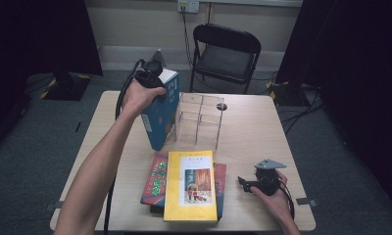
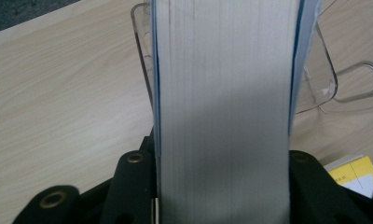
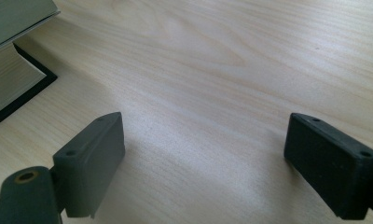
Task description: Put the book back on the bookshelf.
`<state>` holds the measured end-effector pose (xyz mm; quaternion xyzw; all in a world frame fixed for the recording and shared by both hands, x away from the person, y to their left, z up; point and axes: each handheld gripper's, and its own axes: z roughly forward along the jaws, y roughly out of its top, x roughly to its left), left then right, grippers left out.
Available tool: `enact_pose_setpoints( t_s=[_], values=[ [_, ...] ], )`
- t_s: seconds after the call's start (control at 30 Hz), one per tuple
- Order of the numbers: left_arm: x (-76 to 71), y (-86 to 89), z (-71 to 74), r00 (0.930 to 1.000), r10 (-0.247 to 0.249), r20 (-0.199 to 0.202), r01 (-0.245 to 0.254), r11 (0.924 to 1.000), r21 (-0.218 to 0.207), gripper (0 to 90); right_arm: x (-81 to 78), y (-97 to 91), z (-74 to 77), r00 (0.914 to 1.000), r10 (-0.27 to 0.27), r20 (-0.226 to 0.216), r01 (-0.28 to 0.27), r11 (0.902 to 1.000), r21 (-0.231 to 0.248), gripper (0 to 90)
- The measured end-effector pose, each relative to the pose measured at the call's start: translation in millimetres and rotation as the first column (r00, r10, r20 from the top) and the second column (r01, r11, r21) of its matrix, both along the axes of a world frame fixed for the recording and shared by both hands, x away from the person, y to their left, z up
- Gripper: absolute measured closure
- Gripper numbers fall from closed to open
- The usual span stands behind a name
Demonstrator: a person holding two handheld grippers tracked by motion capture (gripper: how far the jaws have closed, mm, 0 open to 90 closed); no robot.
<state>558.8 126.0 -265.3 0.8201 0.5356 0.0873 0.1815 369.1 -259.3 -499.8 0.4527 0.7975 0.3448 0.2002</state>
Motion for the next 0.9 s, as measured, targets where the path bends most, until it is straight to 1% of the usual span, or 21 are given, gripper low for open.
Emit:
enact_pose_setpoints(
  t_s=[0.1, 0.13, 0.17, 0.23, 0.27, 0.33, 0.4, 0.5, 0.57, 0.6, 0.63, 0.7, 0.77, 0.8, 0.83, 0.87, 0.9],
  values=[
    [3.2, -5.6, -7.3, 0.9997, 0.01, 0.024, -0.01, 0.9999, 0.007, 61.4, 0.0, 0.0, 0.0, 1.0, 0.0, 0.0, 0.0, 1.0, 0.0, 12.0],
    [3.2, -5.6, -7.3, 0.9997, 0.01, 0.024, -0.01, 0.9999, 0.007, 61.4, 0.0, 0.0, 0.0, 1.0, 0.0, 0.0, 0.0, 1.0, 0.0, 12.0],
    [4.7, -4.8, -9.7, 0.9996, -0.001, 0.027, 0.0, 1.0, 0.005, 61.4, 0.0, 0.0, 0.0, 1.0, 0.0, 0.0, 0.0, 1.0, 0.0, 12.0],
    [5.7, -2.3, -15.4, 0.9997, 0.014, 0.019, -0.014, 0.9997, -0.019, 61.3, 0.0, 0.0, 0.0, 1.0, 0.0, 0.0, 0.0, 1.0, 0.0, 12.0],
    [5.9, -1.8, -15.7, 0.9996, 0.007, 0.029, -0.006, 0.9998, -0.019, 61.3, -0.1, -0.1, 0.0, 1.0, 0.002, 0.0, -0.002, 1.0, -0.001, 12.0],
    [4.9, -2.5, -15.1, 0.9995, 0.01, 0.029, -0.01, 0.9998, -0.017, 61.2, 0.0, -0.1, 0.0, 1.0, 0.003, 0.0, -0.003, 1.0, -0.001, 12.0],
    [4.0, -3.8, -15.4, 0.9994, -0.011, 0.033, 0.011, 0.9999, -0.002, 61.0, 0.0, 0.0, 0.0, 1.0, 0.003, 0.0, -0.003, 1.0, -0.001, 12.0],
    [2.4, -4.8, -15.0, 0.9988, 0.003, 0.05, -0.002, 0.9998, -0.019, 60.1, -0.2, 0.0, 0.0, 1.0, 0.003, 0.0, -0.003, 1.0, -0.001, 12.1],
    [1.0, -3.3, -14.9, 0.9972, -0.002, 0.074, 0.005, 0.9995, -0.032, 59.1, -0.2, 0.1, 0.0, 1.0, 0.004, 0.0, -0.004, 1.0, -0.001, 12.2],
    [-0.6, -2.1, -14.7, 0.996, -0.004, 0.089, 0.009, 0.9989, -0.046, 58.1, -0.3, 0.2, 0.0, 1.0, 0.003, 0.0, -0.003, 1.0, -0.001, 12.2],
    [-2.0, -1.4, -14.7, 0.9944, -0.009, 0.105, 0.014, 0.9988, -0.047, 57.7, -0.4, 0.2, 0.0, 1.0, 0.004, 0.0, -0.004, 1.0, -0.001, 12.2],
    [-4.3, 2.1, -13.3, 0.993, -0.009, 0.118, 0.016, 0.9982, -0.058, 57.6, -0.5, 0.2, 0.0, 1.0, 0.005, 0.0, -0.005, 1.0, -0.001, 12.2],
    [-7.4, 7.6, -11.4, 0.9887, -0.016, 0.149, 0.028, 0.9964, -0.079, 56.3, -0.6, 0.1, 0.0, 1.0, 0.006, 0.0, -0.006, 1.0, -0.001, 12.1],
    [-10.0, 10.1, -10.6, 0.9849, -0.012, 0.173, 0.028, 0.9956, -0.089, 55.2, -0.5, 0.2, 0.0, 1.0, 0.006, 0.0, -0.006, 1.0, -0.001, 12.1],
    [-12.2, 12.4, -10.2, 0.9827, -0.012, 0.185, 0.029, 0.9956, -0.089, 55.2, -0.5, 0.1, 0.0, 1.0, 0.006, 0.0, -0.006, 1.0, 0.0, 12.1],
    [-15.7, 15.3, -11.4, 0.9778, 0.0, 0.209, 0.024, 0.9937, -0.11, 55.4, -0.6, 0.2, 0.1, 1.0, 0.006, -0.001, -0.006, 1.0, 0.0, 12.1],
    [-18.1, 17.1, -12.3, 0.9743, -0.002, 0.225, 0.028, 0.9933, -0.112, 54.4, -0.6, 0.2, 0.1, 1.0, 0.005, -0.002, -0.005, 1.0, 0.0, 12.1]
  ],
)
